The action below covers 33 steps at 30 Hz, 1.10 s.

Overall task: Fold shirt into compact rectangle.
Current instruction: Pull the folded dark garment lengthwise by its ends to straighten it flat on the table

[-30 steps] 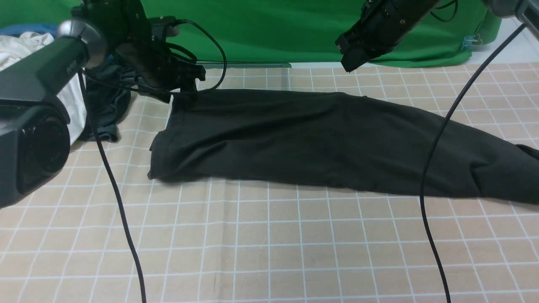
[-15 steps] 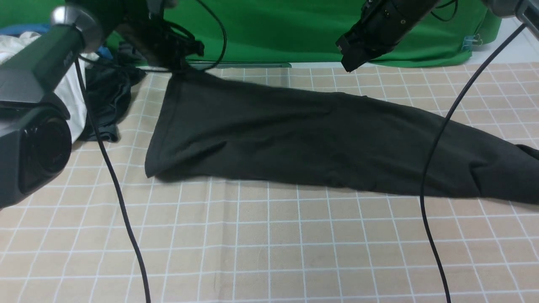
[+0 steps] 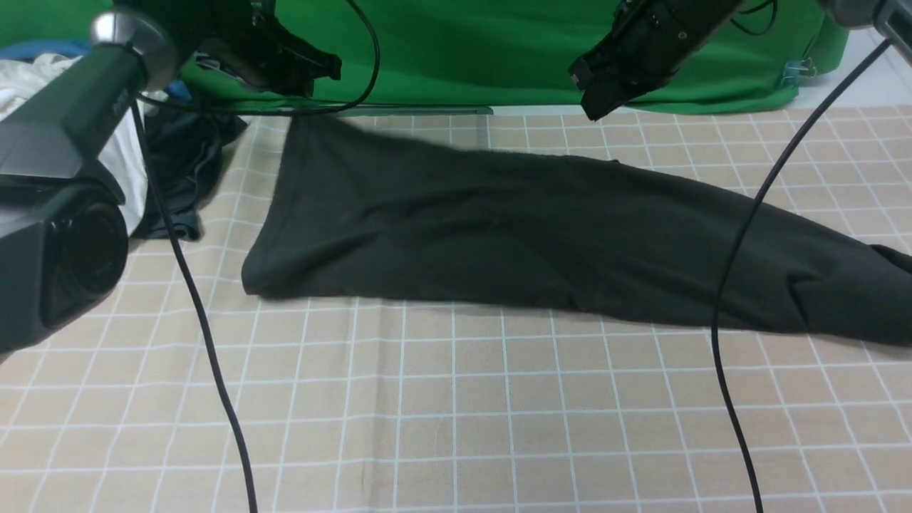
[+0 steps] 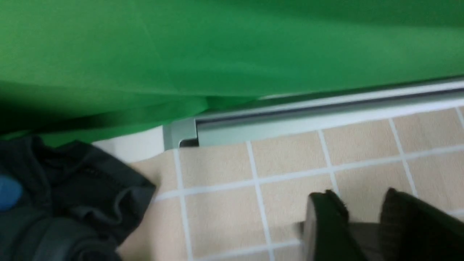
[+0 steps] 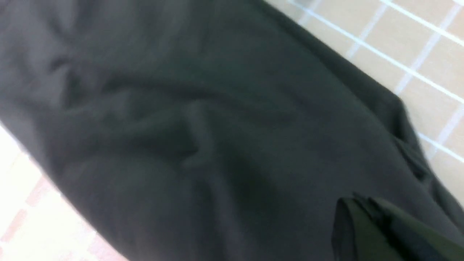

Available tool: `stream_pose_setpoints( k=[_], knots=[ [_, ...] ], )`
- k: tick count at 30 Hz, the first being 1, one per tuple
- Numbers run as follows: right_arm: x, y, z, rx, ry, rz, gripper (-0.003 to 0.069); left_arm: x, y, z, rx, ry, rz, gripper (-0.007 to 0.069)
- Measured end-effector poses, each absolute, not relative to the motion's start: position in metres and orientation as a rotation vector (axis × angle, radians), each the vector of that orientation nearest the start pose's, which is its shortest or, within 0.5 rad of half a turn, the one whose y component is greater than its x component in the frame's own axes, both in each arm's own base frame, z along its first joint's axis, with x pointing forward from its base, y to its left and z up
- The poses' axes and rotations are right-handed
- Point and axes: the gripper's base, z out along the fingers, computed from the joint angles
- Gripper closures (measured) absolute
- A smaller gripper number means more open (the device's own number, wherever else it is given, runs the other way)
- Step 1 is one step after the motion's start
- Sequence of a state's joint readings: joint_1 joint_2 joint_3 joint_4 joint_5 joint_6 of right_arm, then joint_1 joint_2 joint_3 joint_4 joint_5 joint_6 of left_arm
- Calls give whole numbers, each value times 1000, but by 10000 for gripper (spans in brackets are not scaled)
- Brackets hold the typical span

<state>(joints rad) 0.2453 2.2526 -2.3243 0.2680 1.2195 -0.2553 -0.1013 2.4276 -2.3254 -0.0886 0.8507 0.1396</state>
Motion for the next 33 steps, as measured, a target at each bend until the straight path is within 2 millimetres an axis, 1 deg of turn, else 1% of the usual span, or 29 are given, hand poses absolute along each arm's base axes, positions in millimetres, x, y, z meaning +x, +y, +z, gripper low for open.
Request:
stream_pose_setpoints(
  k=[3, 5, 6, 7, 8, 9, 10, 11, 12, 13, 16, 17, 18, 19, 20, 21, 22, 23, 24, 25, 28, 31, 33],
  knots=[
    [463, 137, 328, -578, 2508, 328, 589, 528, -60, 253, 270, 2495, -95, 382],
    [447, 131, 347, -566, 2494, 296, 589, 512, -59, 274, 321, 2560, -90, 438],
    [439, 127, 351, -564, 2506, 276, 589, 506, -59, 281, 337, 2580, -89, 480],
    [429, 123, 356, -563, 2513, 250, 589, 497, -58, 293, 357, 2591, -84, 526],
    [425, 121, 358, -563, 2518, 233, 589, 496, -58, 294, 360, 2591, -83, 543],
    [412, 116, 365, -561, 2526, 209, 589, 489, -57, 302, 365, 2595, -81, 574],
    [397, 106, 359, -556, 2578, 173, 589, 476, -55, 310, 370, 2611, -84, 600],
    [389, 100, 360, -544, 2592, 157, 589, 467, -55, 313, 372, 2629, -93, 608],
    [387, 98, 355, -543, 2613, 154, 589, 467, -55, 313, 372, 2629, -96, 609],
    [374, 84, 351, -510, 2654, 135, 589, 452, -55, 313, 376, 2665, -126, 610],
    [354, 41, 327, -371, 2765, 96, 589, 421, -56, 301, 378, 2712, -189, 610],
    [350, 21, 314, -278, 2793, 80, 589, 411, -56, 293, 357, 2704, -217, 610],
    [349, 17, 313, -257, 2795, 77, 589, 409, -57, 290, 348, 2699, -224, 610],
    [347, -13, 299, -98, 2814, 59, 587, 400, -57, 275, 314, 2682, -248, 610],
    [347, -26, 293, -31, 2819, 54, 582, 397, -57, 266, 306, 2678, -251, 610],
    [347, -29, 292, -14, 2818, 52, 582, 396, -57, 264, 302, 2676, -257, 610],
    [348, -41, 286, 46, 2824, 52, 570, 394, -57, 252, 292, 2677, -261, 610],
    [350, -62, 277, 151, 2817, 61, 536, 391, -56, 230, 277, 2704, -262, 610],
    [353, -71, 271, 196, 2807, 66, 507, 391, -56, 221, 276, 2720, -264, 610],
    [357, -79, 266, 227, 2796, 65, 473, 391, -56, 211, 279, 2737, -263, 610],
    [371, -92, 249, 272, 2773, 61, 382, 396, -56, 185, 281, 2786, -262, 610],
    [385, -98, 229, 291, 2789, 67, 347, 399, -57, 164, 277, 2834, -264, 610],
    [392, -100, 220, 296, 2798, 73, 342, 400, -56, 161, 280, 2840, -260, 610]
  ],
)
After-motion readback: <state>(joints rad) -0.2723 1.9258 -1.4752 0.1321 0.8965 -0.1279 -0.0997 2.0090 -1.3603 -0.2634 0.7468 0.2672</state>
